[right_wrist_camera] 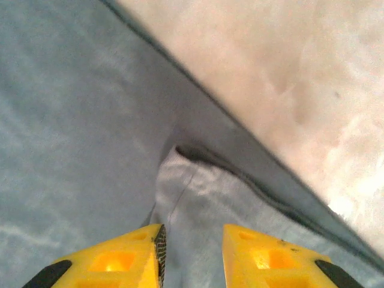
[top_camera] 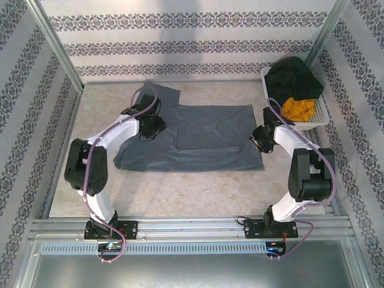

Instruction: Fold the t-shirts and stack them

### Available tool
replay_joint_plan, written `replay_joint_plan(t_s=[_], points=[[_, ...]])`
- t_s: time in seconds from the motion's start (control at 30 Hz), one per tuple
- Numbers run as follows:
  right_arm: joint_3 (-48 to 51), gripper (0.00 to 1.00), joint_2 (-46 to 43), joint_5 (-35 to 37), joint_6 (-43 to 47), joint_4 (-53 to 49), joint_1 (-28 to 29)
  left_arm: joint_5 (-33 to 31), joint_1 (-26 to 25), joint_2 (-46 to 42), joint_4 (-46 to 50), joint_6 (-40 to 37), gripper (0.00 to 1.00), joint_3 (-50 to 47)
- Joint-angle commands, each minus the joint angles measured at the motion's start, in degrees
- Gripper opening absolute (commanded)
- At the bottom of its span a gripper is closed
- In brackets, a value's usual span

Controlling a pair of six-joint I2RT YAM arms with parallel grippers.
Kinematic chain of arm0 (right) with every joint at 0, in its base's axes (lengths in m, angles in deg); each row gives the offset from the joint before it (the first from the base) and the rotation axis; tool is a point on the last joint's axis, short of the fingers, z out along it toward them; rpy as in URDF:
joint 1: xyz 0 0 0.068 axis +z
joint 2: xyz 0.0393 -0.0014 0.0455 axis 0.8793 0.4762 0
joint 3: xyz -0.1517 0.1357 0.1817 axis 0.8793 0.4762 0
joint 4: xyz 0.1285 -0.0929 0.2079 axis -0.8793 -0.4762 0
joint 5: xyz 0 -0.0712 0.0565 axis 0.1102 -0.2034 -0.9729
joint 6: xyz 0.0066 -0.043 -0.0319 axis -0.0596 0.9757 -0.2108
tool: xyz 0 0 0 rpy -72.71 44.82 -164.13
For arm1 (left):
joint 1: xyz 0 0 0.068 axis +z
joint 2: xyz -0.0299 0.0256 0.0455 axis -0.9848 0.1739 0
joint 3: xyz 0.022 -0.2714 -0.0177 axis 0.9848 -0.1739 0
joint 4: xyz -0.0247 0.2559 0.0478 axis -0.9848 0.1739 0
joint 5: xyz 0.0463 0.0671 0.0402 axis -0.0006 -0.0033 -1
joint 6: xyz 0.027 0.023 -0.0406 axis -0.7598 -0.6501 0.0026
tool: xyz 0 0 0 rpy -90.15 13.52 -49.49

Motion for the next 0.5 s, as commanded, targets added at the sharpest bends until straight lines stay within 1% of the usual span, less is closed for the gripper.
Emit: replay_joint_plan(t_s=[0.0, 0.13, 0.23, 0.37, 0.47], points=[[-2.99, 0.32, 2.41, 3.38, -0.73, -2.17, -0.15, 2.24, 4.54, -1.04, -0.73, 1.05, 0.24, -7.62], [-2.89, 0.28, 1.72, 3.60, -1.00, -5.35, 1.21, 3.65, 7.72, -1.27, -0.87, 0.86, 0.20, -11.20], [-0.65, 0.26, 0.30, 3.14, -1.49, -6.21, 2.54, 4.09, 9.47, -0.95, -0.51, 1.14, 0.18, -13.16], [2.79, 0.25, 0.91, 2.46, -2.14, -6.65, 2.44, 1.91, 12.38, 0.77, 0.34, -1.52, 0.17, -14.22], [2.76, 0.24, 3.20, 2.98, -1.95, -8.72, 1.47, -0.34, 14.99, 2.79, 0.92, -4.35, 0.16, -13.92]])
